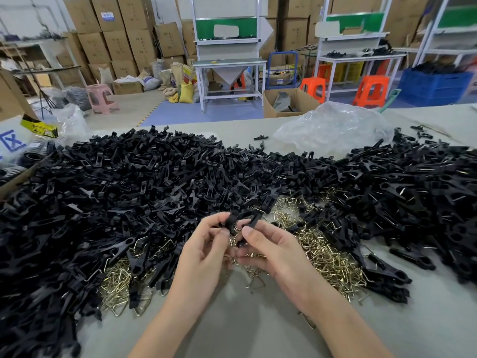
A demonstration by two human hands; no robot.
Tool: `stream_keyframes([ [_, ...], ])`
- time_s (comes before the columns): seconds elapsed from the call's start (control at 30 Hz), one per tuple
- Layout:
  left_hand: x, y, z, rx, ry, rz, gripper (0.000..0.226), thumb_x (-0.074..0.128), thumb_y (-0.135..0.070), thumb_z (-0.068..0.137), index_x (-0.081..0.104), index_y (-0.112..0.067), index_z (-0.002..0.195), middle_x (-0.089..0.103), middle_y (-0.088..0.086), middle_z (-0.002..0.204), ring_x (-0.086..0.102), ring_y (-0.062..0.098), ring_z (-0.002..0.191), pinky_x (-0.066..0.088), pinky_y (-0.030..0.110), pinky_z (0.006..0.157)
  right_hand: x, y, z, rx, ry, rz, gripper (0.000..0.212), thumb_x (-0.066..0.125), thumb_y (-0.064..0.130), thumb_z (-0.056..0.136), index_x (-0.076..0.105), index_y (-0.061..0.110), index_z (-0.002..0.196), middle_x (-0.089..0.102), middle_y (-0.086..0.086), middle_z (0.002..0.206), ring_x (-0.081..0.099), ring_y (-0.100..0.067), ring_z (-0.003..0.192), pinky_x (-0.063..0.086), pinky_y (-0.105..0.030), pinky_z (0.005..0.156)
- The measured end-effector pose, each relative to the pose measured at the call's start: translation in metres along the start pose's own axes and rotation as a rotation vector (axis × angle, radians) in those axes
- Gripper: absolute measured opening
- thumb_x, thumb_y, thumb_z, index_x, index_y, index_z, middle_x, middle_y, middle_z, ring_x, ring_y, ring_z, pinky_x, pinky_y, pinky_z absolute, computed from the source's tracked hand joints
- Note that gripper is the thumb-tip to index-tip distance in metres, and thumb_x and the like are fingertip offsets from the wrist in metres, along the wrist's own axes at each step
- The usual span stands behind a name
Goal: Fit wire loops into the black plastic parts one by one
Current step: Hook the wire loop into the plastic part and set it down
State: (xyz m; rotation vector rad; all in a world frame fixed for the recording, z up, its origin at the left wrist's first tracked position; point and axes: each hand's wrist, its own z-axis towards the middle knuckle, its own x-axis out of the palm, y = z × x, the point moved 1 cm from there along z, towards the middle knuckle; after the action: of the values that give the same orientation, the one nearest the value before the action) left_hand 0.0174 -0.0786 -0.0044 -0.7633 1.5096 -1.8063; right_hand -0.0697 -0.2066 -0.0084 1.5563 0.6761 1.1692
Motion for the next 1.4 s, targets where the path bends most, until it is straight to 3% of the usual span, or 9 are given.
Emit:
stream_keyframes([
  [0.17,-0.005,0.003,-0.002,0.101,0.081,0.264,0.041,0.046,-0.012,0.104,0.070,-0.045,0.108,0.057,-0.004,0.082,0.057,0.012,0.067,0.047,0.020,0.062,-0.003,0.001,0.002,0.012,-0.066,0.149,0.023,0.068,0.023,0.090,0.077,0.015,0.109,0.073,-0.009,0.105,0.069,-0.020,0.090,0.060,-0.034,0.082],
  [0.33,-0.012,-0.003,-0.004,0.189,0.094,0.392,0.047,0.052,-0.005,0.101,0.067,-0.047,0.112,0.062,-0.011,0.099,0.062,0.013,0.078,0.049,0.016,0.071,0.000,0.002,-0.002,0.004,-0.014,0.007,0.020,0.063,0.009,0.097,0.076,0.013,0.113,0.074,-0.011,0.112,0.071,-0.015,0.102,0.059,-0.029,0.083],
  [0.5,-0.008,0.002,0.000,0.051,-0.048,0.158,0.042,0.063,-0.009,0.096,0.065,-0.046,0.116,0.073,-0.005,0.099,0.069,0.012,0.081,0.057,0.024,0.071,0.006,0.003,-0.004,-0.077,-0.013,-0.172,0.025,0.067,0.004,0.094,0.075,0.020,0.112,0.078,0.004,0.107,0.073,-0.011,0.101,0.057,-0.021,0.084],
  [0.7,0.011,0.011,-0.004,-0.203,-0.039,-0.233,0.032,0.072,-0.041,0.075,0.076,-0.031,0.105,0.073,0.000,0.087,0.063,0.014,0.072,0.045,0.032,0.069,0.007,-0.001,-0.004,-0.149,-0.105,-0.334,0.026,0.071,0.012,0.094,0.074,0.025,0.117,0.078,0.006,0.105,0.073,-0.012,0.099,0.057,-0.026,0.091],
  [0.87,0.004,0.005,0.000,-0.109,-0.121,-0.163,0.030,0.063,-0.024,0.090,0.072,-0.032,0.118,0.076,0.004,0.103,0.069,0.014,0.083,0.059,0.030,0.073,0.002,0.001,-0.001,-0.125,-0.123,-0.153,0.023,0.073,0.013,0.091,0.074,0.022,0.112,0.078,0.004,0.107,0.072,-0.010,0.104,0.056,-0.021,0.088],
  [1.1,0.005,-0.003,-0.003,0.000,-0.035,0.072,0.052,0.056,0.001,0.098,0.050,-0.035,0.135,0.075,-0.017,0.108,0.069,-0.001,0.103,0.049,0.008,0.083,-0.002,0.004,-0.001,-0.109,-0.086,-0.054,0.033,0.076,0.019,0.083,0.071,0.011,0.114,0.077,-0.004,0.113,0.071,-0.018,0.108,0.058,-0.025,0.086],
  [1.2,0.005,-0.004,-0.005,0.023,-0.060,0.088,0.051,0.058,-0.002,0.098,0.050,-0.037,0.134,0.075,-0.019,0.104,0.069,-0.001,0.101,0.050,0.010,0.083,-0.001,0.004,-0.002,-0.108,-0.081,-0.080,0.024,0.075,0.012,0.086,0.074,0.014,0.111,0.076,-0.004,0.112,0.071,-0.017,0.108,0.057,-0.025,0.086],
  [1.3,0.006,-0.005,-0.006,0.032,-0.068,0.083,0.046,0.059,-0.007,0.098,0.054,-0.038,0.132,0.076,-0.011,0.107,0.069,0.004,0.107,0.050,0.023,0.094,0.000,0.005,-0.004,-0.113,-0.081,-0.116,0.021,0.077,0.013,0.085,0.077,0.021,0.104,0.077,-0.004,0.107,0.072,-0.014,0.104,0.057,-0.024,0.086],
  [1.4,0.008,-0.004,-0.007,0.042,-0.061,0.085,0.042,0.059,-0.007,0.099,0.057,-0.038,0.128,0.077,-0.009,0.106,0.069,0.005,0.105,0.052,0.020,0.092,0.001,0.005,-0.004,-0.109,-0.104,-0.148,0.020,0.079,0.014,0.084,0.078,0.026,0.101,0.077,-0.004,0.103,0.072,-0.013,0.100,0.058,-0.031,0.092],
])
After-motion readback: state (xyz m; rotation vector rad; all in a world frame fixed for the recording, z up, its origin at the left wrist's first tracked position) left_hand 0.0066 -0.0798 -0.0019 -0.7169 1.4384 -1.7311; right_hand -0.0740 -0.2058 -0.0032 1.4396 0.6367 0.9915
